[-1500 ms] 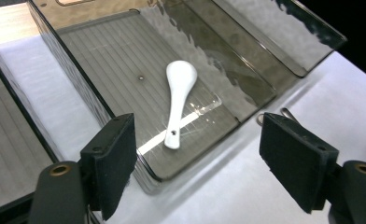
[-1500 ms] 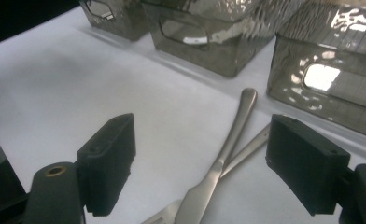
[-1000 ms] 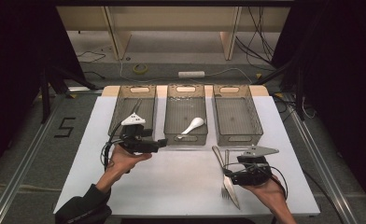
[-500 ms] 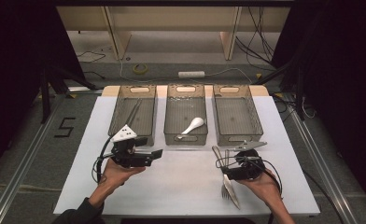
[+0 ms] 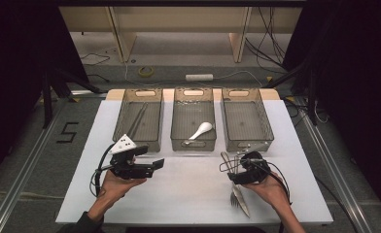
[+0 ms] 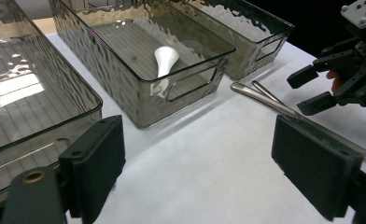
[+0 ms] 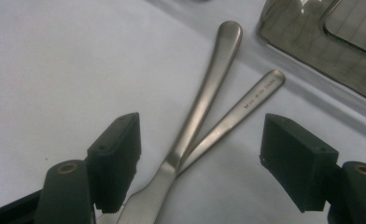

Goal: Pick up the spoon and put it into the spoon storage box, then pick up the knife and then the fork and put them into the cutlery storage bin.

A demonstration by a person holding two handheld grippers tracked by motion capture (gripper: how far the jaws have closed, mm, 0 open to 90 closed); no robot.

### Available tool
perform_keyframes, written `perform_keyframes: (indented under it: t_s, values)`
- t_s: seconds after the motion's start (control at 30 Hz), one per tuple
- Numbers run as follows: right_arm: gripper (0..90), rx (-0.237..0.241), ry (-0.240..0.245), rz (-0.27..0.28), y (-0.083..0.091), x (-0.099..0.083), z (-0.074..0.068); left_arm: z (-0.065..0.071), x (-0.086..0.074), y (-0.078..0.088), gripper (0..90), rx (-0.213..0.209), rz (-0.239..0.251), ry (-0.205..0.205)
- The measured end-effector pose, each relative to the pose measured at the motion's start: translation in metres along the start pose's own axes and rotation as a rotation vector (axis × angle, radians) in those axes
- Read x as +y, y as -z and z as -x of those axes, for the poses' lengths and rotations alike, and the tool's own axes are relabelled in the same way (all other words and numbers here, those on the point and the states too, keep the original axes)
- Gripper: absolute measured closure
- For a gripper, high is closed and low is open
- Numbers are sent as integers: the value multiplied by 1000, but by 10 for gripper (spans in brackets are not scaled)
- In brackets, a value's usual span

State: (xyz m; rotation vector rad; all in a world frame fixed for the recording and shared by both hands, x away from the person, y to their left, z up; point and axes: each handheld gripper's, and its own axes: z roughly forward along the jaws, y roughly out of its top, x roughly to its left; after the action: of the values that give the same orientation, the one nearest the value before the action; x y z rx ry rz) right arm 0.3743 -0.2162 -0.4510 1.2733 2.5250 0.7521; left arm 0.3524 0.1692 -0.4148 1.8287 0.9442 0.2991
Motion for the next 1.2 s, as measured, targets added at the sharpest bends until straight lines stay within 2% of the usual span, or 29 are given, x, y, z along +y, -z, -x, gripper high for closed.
perform_keyframes:
  t_s: [0.57,1.2]
  values:
    - [310,-33,18,-80,-13,8,-2,1,-9,11,162,19,10,2]
    - [357,-57,31,-146,-20,8,-2,7,-10,10,162,19,0,-37]
